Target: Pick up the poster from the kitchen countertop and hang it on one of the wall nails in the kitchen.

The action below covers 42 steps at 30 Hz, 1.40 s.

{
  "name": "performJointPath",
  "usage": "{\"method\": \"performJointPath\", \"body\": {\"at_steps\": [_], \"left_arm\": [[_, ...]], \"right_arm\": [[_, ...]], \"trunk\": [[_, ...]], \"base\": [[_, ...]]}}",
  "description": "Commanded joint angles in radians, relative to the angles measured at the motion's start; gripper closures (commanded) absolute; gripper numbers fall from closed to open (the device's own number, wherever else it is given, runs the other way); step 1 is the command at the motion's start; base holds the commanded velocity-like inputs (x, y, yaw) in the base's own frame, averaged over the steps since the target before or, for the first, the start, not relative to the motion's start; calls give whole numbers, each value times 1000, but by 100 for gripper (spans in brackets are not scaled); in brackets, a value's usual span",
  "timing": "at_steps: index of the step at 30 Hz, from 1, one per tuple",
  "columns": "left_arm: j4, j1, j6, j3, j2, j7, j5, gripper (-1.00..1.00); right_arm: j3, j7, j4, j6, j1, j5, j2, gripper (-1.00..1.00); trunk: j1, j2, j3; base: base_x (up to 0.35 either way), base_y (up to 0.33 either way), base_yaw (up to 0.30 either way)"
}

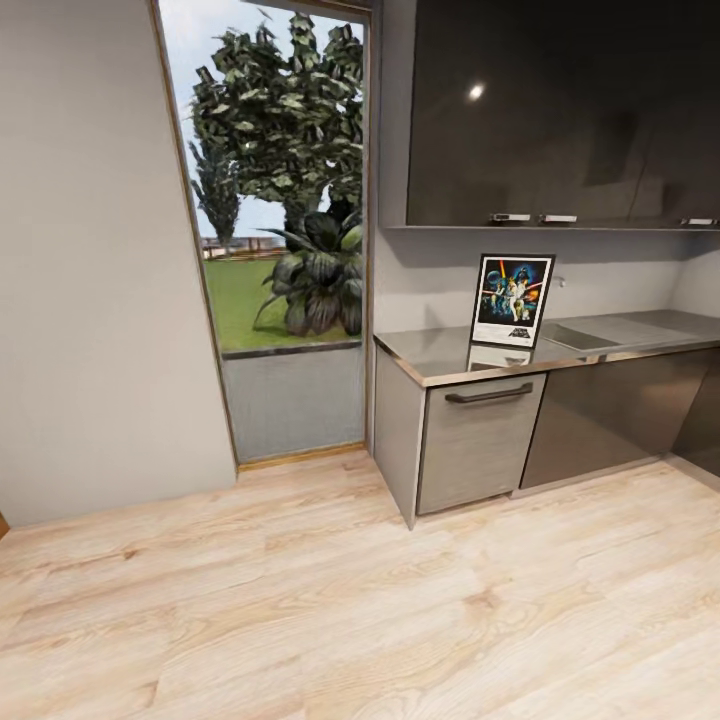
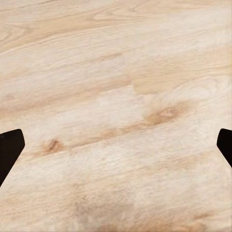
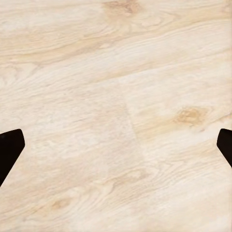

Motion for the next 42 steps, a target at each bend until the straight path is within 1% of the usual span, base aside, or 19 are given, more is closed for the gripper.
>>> {"method": "performJointPath", "body": {"at_steps": [1,15,17,22,28,29,35,36,38,42], "left_arm": [[-1,0,-2,2,-1,0,-1,-100],[-7,0,-2,2,0,0,0,-100],[-15,12,-4,2,-3,0,-1,-100],[-25,39,-5,2,-6,0,-2,-100],[-29,47,-6,2,-7,0,-3,-100],[-29,48,-6,2,-8,0,-3,-100],[-29,49,-6,2,-8,0,-3,-100],[-29,49,-6,2,-8,0,-3,-100],[-29,49,-6,2,-8,0,-3,-100],[-29,49,-6,1,-8,0,-3,-100]], "right_arm": [[0,0,1,-3,-1,1,0,-100],[0,0,-3,-4,-1,0,-1,-100],[-2,1,-5,-10,-1,-1,-5,-100],[-5,1,-6,-38,-2,-2,-11,-100],[-11,1,-6,-72,-2,-2,-14,-100],[-15,1,-6,-101,-2,-2,-14,-100],[-37,1,-7,-104,-2,-3,-20,-100],[-50,1,-7,-104,-2,-3,-22,-100],[-63,2,-7,-104,-2,-3,-24,-100],[-78,2,-7,-104,-2,-3,-26,-100]], "trunk": [[0,0,-1],[0,0,-1],[0,0,-1],[0,0,-1],[0,0,-1],[0,0,-1],[0,0,-1],[0,0,-1],[0,0,-1],[0,0,-1]], "base": [[0,0,0],[1,0,0],[59,0,0],[190,-9,0],[291,-72,0],[314,-107,0],[276,-112,0],[128,-55,0],[92,-39,0],[57,-37,0]]}}
